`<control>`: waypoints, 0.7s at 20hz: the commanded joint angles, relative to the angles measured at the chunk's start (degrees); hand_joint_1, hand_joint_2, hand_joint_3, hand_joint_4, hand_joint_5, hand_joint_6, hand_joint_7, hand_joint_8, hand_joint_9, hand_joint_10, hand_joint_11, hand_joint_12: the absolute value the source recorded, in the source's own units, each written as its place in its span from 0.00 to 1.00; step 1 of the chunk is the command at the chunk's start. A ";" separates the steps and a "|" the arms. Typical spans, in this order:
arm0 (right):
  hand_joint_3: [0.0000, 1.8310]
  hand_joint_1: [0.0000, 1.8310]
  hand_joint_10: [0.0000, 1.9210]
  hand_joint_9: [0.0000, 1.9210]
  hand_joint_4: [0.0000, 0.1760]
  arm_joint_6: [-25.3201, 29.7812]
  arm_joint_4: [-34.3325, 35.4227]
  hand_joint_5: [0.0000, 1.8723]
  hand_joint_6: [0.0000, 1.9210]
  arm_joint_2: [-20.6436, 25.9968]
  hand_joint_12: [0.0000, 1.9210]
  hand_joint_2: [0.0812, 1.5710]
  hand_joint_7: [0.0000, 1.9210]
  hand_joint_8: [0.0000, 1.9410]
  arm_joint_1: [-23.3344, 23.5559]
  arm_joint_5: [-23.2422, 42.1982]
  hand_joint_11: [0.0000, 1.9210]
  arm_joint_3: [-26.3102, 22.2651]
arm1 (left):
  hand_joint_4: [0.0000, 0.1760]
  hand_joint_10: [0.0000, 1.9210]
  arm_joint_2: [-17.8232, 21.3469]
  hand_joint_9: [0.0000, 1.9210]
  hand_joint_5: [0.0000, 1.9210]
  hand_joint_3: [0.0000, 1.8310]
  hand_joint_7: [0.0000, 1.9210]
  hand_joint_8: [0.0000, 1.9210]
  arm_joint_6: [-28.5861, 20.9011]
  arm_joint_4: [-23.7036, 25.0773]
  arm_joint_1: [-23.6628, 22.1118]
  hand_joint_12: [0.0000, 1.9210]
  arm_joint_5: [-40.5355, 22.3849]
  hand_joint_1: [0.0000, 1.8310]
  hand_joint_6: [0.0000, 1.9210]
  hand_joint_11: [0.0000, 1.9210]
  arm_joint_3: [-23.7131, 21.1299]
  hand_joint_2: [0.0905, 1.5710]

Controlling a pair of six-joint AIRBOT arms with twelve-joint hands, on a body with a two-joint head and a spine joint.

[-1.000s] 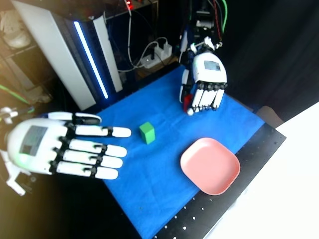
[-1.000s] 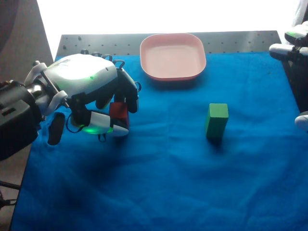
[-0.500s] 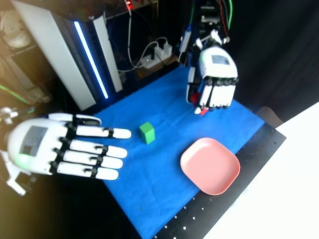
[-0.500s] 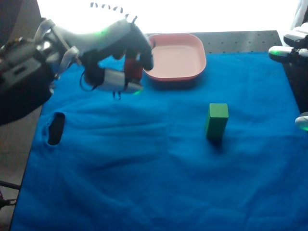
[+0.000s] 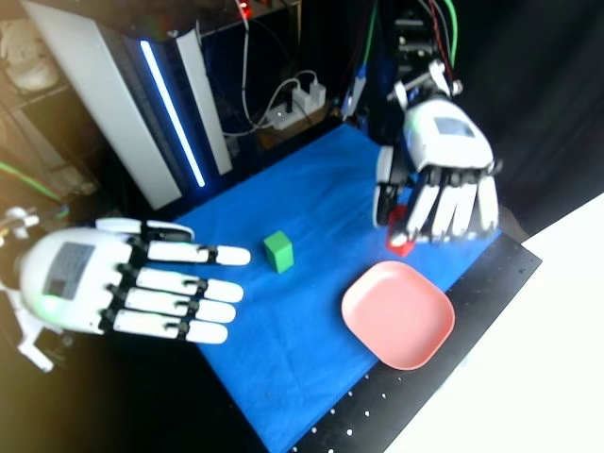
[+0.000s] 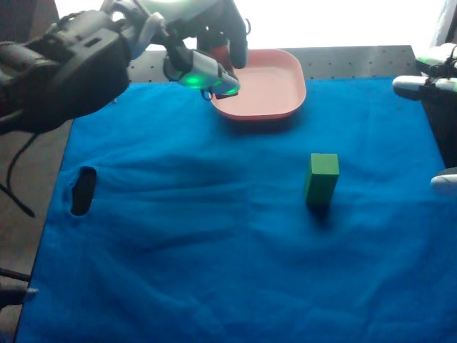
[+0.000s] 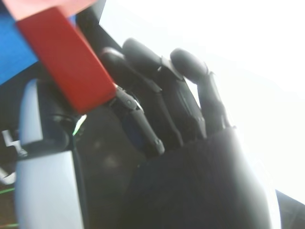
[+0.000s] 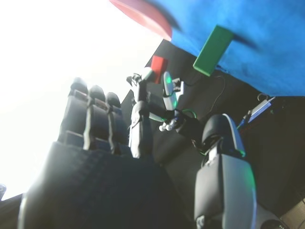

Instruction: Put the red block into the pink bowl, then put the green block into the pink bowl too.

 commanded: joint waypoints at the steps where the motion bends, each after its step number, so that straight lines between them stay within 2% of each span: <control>1: 0.00 0.30 0.00 0.03 1.00 0.48 1.49 0.12 0.01 -0.25 0.02 0.64 0.03 0.00 0.71 6.76 0.05 0.58 | 0.00 0.60 -0.78 0.53 0.60 0.00 0.57 0.51 0.02 -0.63 -1.16 0.89 -5.16 0.69 0.28 0.46 1.14 0.65; 2: 0.00 0.30 0.00 0.03 1.00 0.90 1.38 0.11 0.00 -0.57 0.02 0.64 0.03 0.00 0.72 6.76 0.05 0.91 | 0.00 0.78 -2.35 0.53 0.62 0.00 0.55 0.51 0.02 -0.80 -1.52 0.98 -3.98 0.65 0.30 0.50 2.84 0.63; 3: 0.00 0.30 0.00 0.02 1.00 1.43 1.21 0.11 0.00 -0.89 0.02 0.63 0.03 0.00 0.72 6.76 0.04 1.29 | 0.00 0.84 -3.65 0.55 0.63 0.00 0.57 0.48 0.03 -0.79 -1.90 1.00 -2.63 0.63 0.30 0.54 4.57 0.63; 4: 0.00 0.30 0.00 0.02 1.00 1.90 1.00 0.12 0.00 -1.19 0.02 0.63 0.03 0.00 0.75 6.76 0.03 1.58 | 0.14 0.85 -4.90 0.55 0.63 0.00 0.57 0.47 0.07 -0.73 -2.34 1.00 -1.36 0.62 0.31 0.54 6.19 0.63; 5: 0.00 0.32 0.00 0.01 1.00 2.06 0.84 0.12 0.00 -1.38 0.01 0.62 0.03 0.00 0.79 6.76 0.02 1.72 | 0.80 0.76 -5.72 0.53 0.61 0.00 0.57 0.37 0.23 -0.71 -2.68 0.98 -0.42 0.59 0.33 0.48 7.36 0.63; 6: 0.00 0.34 0.00 0.01 1.00 2.10 0.74 0.11 0.00 -1.50 0.01 0.61 0.03 0.00 0.79 6.76 0.02 1.77 | 0.25 0.74 -6.17 0.49 0.51 0.00 0.55 0.22 0.34 -0.70 -2.89 0.99 0.14 0.55 0.12 0.44 8.01 0.57; 7: 0.00 0.35 0.00 0.02 1.00 2.13 0.67 0.12 0.00 -1.60 0.01 0.61 0.03 0.00 0.79 6.76 0.03 1.83 | 0.29 0.73 -6.39 0.43 0.48 0.00 0.54 0.17 0.62 -0.65 -3.06 1.00 0.55 0.53 0.04 0.38 8.41 0.55; 8: 0.00 0.35 0.01 0.03 1.00 2.21 0.63 0.13 0.00 -1.68 0.02 0.61 0.04 0.01 0.80 6.76 0.04 1.88 | 0.44 0.68 -6.40 0.38 0.41 0.00 0.47 0.09 0.65 -0.21 -3.16 0.95 0.79 0.52 0.01 0.34 8.47 0.52; 9: 0.00 0.30 0.00 0.02 1.00 2.35 0.63 0.12 0.00 -1.68 0.01 0.62 0.04 0.00 0.80 6.76 0.03 1.87 | 0.46 0.54 -6.37 0.32 0.33 0.00 0.38 0.03 0.67 -0.19 -3.16 0.84 0.81 0.49 0.00 0.31 8.42 0.51; 10: 0.00 0.28 0.00 0.02 1.00 2.64 0.63 0.12 0.00 -1.68 0.01 0.63 0.05 0.00 0.79 6.76 0.03 1.87 | 0.66 0.32 -6.16 0.27 0.26 0.00 0.32 0.01 0.78 -0.19 -3.15 0.72 0.77 0.45 0.00 0.15 8.20 0.51; 11: 0.00 0.27 0.00 0.02 1.00 2.79 0.59 0.13 0.00 -1.68 0.01 0.64 0.05 0.00 0.79 6.76 0.02 1.87 | 0.72 0.16 -5.73 0.26 0.22 0.00 0.27 0.00 1.58 -0.62 -3.12 0.61 0.70 0.43 0.00 0.09 7.68 0.51; 12: 0.00 0.27 0.00 0.02 1.00 3.00 0.58 0.12 0.00 -1.68 0.01 0.64 0.05 0.00 0.79 6.76 0.01 1.87 | 0.80 0.07 -4.71 0.20 0.18 0.00 0.21 0.00 5.24 -3.13 -3.03 0.52 0.49 0.40 0.00 0.02 6.27 0.52; 13: 0.00 0.28 0.00 0.02 1.00 3.24 0.56 0.13 0.00 -1.68 0.01 0.64 0.05 0.00 0.79 6.76 0.01 1.85 | 0.82 0.02 -3.09 0.13 0.16 0.00 0.15 0.01 9.11 -5.25 -2.70 0.35 -0.27 0.39 0.00 0.00 4.06 0.53; 14: 0.00 0.28 0.00 0.02 1.00 3.55 0.44 0.13 0.01 -1.68 0.01 0.64 0.05 0.00 0.79 6.76 0.01 1.83 | 0.82 0.01 -0.78 0.11 0.16 0.00 0.14 0.00 10.13 -5.74 -1.73 0.29 -1.85 0.39 0.00 0.00 1.56 0.53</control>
